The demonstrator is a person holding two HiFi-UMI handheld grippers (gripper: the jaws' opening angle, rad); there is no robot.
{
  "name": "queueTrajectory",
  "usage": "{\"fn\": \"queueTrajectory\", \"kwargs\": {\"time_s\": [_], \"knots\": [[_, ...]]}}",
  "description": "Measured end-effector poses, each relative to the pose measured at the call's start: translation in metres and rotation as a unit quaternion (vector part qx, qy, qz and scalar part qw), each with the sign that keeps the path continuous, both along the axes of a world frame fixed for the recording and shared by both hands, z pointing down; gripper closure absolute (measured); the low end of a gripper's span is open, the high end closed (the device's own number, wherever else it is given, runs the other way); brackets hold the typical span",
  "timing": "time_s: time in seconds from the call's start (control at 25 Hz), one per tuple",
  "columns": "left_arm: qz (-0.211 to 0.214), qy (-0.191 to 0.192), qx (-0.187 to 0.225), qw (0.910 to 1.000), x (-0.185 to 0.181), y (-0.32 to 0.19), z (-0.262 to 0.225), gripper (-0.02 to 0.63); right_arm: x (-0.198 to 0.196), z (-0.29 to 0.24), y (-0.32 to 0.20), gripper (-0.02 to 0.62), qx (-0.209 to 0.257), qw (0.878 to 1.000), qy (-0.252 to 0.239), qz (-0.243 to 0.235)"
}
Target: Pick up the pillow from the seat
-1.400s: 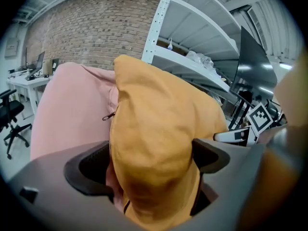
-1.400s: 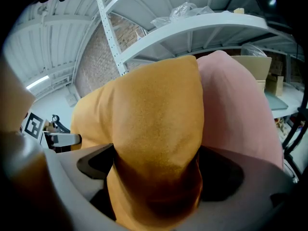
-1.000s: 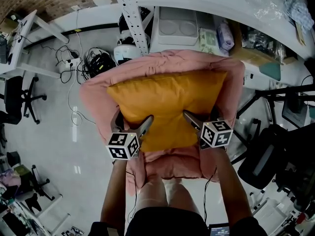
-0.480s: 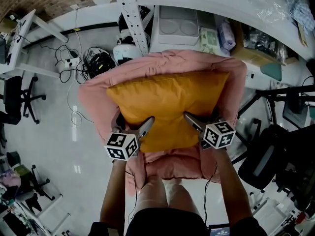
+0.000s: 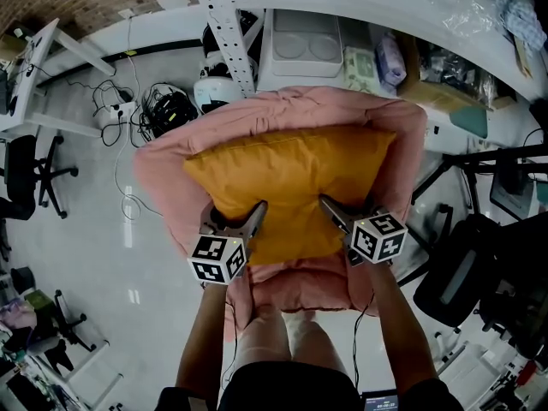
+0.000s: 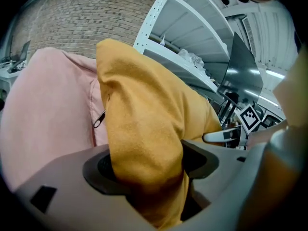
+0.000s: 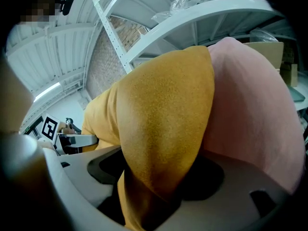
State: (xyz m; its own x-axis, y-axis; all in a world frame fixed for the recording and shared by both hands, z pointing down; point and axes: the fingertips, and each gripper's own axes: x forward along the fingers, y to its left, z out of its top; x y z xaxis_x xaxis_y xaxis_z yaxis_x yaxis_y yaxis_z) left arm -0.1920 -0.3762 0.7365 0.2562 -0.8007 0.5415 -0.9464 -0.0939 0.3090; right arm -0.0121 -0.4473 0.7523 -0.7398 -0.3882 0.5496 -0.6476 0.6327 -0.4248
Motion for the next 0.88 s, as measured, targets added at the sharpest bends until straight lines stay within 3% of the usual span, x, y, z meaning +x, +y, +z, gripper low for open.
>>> {"fn": "queueTrajectory", "kwargs": {"time_s": [0.16,0.36,0.88], "knots": [[-0.002,0.005,-0.007,1.0000,0.008,0.002,-0.003,0.334,-0.004,-0.004,0.008,0.318,-0.007,1.000,-0.003,0.001],[-0.001,0.018,-0.005,0.9998,0.015,0.007,-0.004,0.376,-0.004,-0.006,0.017,0.399,-0.008,1.000,-0.007,-0.004],[0.006,0.023,-0.002,0.9997,0.021,0.018,-0.014,0.381,0.000,-0.015,0.028,0.403,-0.008,1.000,-0.009,-0.005]]}}
